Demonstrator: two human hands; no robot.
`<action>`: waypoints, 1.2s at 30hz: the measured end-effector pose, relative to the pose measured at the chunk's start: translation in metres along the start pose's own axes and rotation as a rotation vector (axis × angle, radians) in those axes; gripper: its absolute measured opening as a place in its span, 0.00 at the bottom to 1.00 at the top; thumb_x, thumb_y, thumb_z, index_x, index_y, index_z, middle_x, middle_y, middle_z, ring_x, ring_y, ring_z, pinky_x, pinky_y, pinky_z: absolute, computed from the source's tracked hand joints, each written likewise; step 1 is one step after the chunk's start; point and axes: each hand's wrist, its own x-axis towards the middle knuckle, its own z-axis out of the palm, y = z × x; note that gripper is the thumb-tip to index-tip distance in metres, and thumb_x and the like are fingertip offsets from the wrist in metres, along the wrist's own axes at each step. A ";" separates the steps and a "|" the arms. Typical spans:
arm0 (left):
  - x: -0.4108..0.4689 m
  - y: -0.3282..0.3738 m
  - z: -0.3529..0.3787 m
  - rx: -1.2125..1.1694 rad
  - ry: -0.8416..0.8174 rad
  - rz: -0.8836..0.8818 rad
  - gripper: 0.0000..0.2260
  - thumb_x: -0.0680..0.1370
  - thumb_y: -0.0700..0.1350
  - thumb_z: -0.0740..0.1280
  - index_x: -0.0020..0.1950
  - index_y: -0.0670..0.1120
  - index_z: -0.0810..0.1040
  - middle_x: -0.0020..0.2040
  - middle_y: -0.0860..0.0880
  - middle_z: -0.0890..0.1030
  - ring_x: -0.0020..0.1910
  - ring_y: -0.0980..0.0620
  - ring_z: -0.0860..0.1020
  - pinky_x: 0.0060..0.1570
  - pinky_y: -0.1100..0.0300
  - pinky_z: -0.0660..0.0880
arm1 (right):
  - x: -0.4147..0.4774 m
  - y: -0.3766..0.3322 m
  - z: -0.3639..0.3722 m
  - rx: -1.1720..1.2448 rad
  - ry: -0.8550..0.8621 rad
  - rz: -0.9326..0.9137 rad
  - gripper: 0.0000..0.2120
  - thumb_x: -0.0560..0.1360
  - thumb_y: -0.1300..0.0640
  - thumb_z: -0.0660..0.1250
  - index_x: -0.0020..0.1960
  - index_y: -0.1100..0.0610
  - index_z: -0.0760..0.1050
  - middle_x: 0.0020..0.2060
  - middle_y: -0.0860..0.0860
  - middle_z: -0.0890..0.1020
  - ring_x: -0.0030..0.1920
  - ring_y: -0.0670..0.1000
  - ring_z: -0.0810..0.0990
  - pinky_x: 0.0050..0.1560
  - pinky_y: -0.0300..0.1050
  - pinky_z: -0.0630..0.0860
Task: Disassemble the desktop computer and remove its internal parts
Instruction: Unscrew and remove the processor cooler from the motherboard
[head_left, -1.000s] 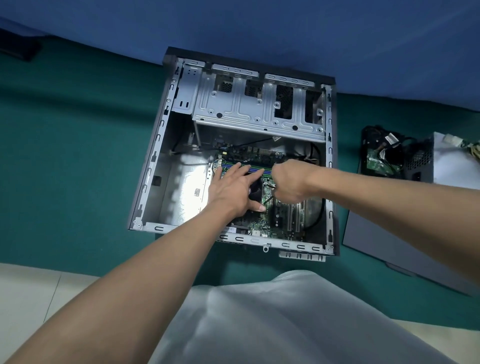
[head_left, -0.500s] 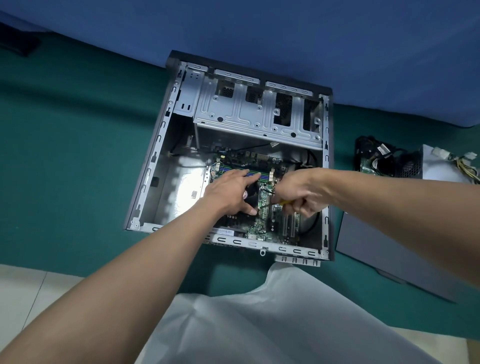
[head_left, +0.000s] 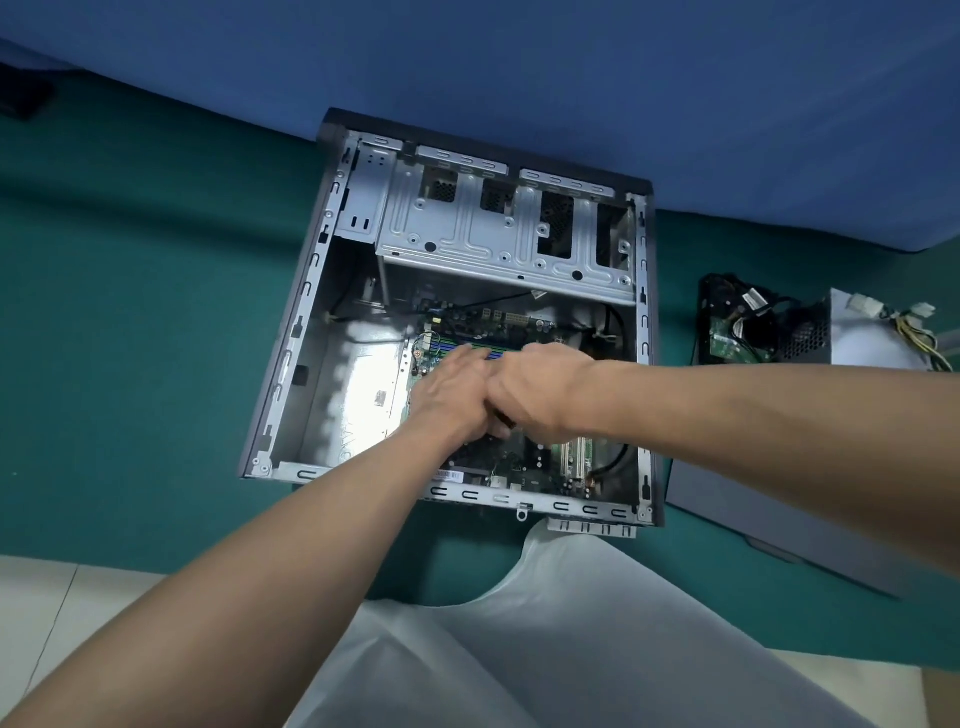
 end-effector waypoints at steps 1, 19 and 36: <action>0.000 0.000 0.000 -0.005 -0.001 -0.001 0.40 0.68 0.48 0.78 0.76 0.53 0.63 0.78 0.54 0.59 0.78 0.53 0.52 0.76 0.55 0.50 | 0.000 0.001 -0.001 0.144 0.016 0.078 0.07 0.77 0.55 0.64 0.49 0.59 0.74 0.39 0.53 0.77 0.38 0.55 0.77 0.32 0.42 0.72; 0.000 0.003 -0.003 -0.030 -0.027 0.014 0.37 0.70 0.46 0.77 0.75 0.58 0.64 0.78 0.53 0.59 0.78 0.52 0.52 0.76 0.52 0.53 | -0.010 0.002 0.009 -0.217 0.034 -0.097 0.13 0.82 0.53 0.56 0.54 0.55 0.78 0.43 0.52 0.79 0.37 0.54 0.72 0.35 0.45 0.69; -0.001 0.005 -0.006 0.035 -0.082 0.001 0.44 0.66 0.52 0.79 0.77 0.60 0.59 0.79 0.55 0.57 0.78 0.53 0.50 0.75 0.54 0.51 | -0.012 0.005 0.007 -0.109 -0.063 0.040 0.09 0.80 0.58 0.56 0.49 0.59 0.75 0.44 0.54 0.79 0.41 0.54 0.78 0.34 0.45 0.71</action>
